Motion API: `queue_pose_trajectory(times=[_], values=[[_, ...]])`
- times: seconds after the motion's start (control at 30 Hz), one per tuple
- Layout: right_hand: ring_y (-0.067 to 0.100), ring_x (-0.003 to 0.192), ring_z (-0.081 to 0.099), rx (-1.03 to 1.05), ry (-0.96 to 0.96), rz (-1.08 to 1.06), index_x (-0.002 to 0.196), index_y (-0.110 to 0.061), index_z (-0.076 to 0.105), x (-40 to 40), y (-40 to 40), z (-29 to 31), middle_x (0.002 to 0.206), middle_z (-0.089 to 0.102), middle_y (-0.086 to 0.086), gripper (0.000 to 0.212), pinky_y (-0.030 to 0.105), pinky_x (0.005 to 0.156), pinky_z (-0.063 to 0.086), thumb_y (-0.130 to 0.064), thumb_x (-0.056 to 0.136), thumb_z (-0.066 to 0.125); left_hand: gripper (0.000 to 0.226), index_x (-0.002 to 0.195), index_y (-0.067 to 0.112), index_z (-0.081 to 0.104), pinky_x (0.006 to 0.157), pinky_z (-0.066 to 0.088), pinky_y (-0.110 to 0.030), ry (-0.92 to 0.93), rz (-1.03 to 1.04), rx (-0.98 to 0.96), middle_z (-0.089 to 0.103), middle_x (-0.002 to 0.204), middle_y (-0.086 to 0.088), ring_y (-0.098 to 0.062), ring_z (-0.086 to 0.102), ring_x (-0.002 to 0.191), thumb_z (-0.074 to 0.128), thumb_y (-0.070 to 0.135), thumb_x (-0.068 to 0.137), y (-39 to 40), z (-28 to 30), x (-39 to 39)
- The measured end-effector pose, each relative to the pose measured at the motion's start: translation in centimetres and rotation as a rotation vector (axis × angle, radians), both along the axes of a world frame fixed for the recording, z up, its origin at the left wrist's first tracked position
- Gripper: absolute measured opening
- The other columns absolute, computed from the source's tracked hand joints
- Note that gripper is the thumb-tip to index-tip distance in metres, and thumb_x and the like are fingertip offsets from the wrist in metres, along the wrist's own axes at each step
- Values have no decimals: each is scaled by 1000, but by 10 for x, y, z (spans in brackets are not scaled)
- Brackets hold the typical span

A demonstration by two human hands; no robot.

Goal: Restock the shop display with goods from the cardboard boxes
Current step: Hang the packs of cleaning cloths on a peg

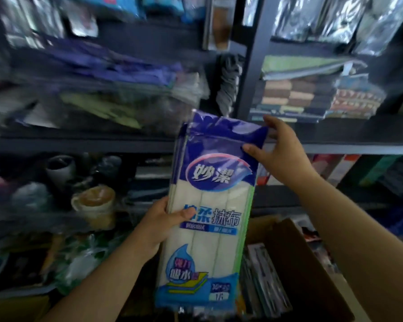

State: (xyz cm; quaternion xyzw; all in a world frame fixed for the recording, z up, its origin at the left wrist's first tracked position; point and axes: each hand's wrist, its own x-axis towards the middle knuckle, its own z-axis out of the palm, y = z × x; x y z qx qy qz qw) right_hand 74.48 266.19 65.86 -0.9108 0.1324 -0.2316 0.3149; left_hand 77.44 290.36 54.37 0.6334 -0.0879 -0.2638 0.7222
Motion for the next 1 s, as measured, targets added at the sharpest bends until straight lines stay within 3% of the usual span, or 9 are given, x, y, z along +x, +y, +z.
queue_pose_trajectory(times=[0.07, 0.13, 0.2, 0.3, 0.43, 0.53, 0.7, 0.9, 1.0], values=[[21, 118, 52, 184, -62, -53, 139, -15, 40, 4, 19, -6, 135, 46, 6, 80, 33, 91, 49, -41, 73, 79, 45, 105, 8, 66, 61, 58, -30, -17, 70, -47, 73, 99, -15, -22, 72, 79, 82, 8, 63, 21, 16, 9], [16, 94, 60, 369, -21, -10, 129, -16, 46, 6, 47, -11, 118, 56, 2, 75, 27, 72, 49, -45, 68, 78, 48, 100, 12, 67, 61, 59, -30, -40, 124, -76, 74, 97, -14, -22, 73, 77, 85, 12, 56, 39, 31, 17], [9, 82, 62, 469, 19, 80, 117, -20, 49, 12, 73, -16, 103, 62, -4, 69, 28, 72, 52, -48, 62, 79, 42, 97, 13, 66, 59, 59, -31, -65, 160, -101, 75, 90, -12, -21, 73, 72, 85, 10, 60, 52, 47, 25], [5, 85, 67, 529, -14, 145, 108, -21, 51, 25, 104, -16, 96, 67, -9, 53, 26, 74, 55, -36, 68, 83, 33, 97, 11, 66, 64, 59, -38, -88, 194, -121, 75, 84, -12, -23, 72, 69, 75, 12, 65, 68, 70, 34], [22, 79, 70, 539, -108, 92, 88, -15, 61, 43, 130, 2, 85, 72, 6, 25, 39, 72, 57, -28, 76, 80, 38, 98, 10, 67, 63, 59, -36, -135, 229, -156, 75, 87, -14, -24, 72, 69, 71, 24, 63, 92, 95, 50], [25, 78, 70, 587, -175, 114, 88, -9, 64, 54, 146, 19, 84, 73, 9, 21, 42, 74, 58, -24, 80, 77, 31, 101, 12, 66, 57, 58, -31, -167, 212, -192, 76, 85, -9, -22, 73, 72, 64, 26, 73, 114, 112, 64], [27, 84, 71, 696, -263, 157, 91, -12, 61, 74, 176, 45, 89, 73, 9, 13, 49, 79, 58, -16, 85, 71, 48, 112, 18, 66, 75, 54, -40, -204, 235, -198, 75, 97, -9, -26, 72, 87, 64, 42, 70, 147, 133, 90], [28, 87, 71, 786, -313, 229, 99, -10, 57, 109, 219, 66, 98, 73, 12, 18, 51, 81, 57, -16, 87, 69, 31, 111, 26, 65, 84, 54, -44, -258, 245, -200, 74, 102, -5, -25, 71, 91, 48, 44, 93, 174, 163, 121], [28, 82, 72, 945, -315, 302, 105, -11, 58, 125, 241, 77, 96, 74, 13, 20, 46, 73, 60, -13, 87, 67, 26, 108, 25, 64, 76, 56, -40, -294, 313, -230, 74, 99, -6, -25, 71, 87, 48, 41, 95, 185, 177, 137]])
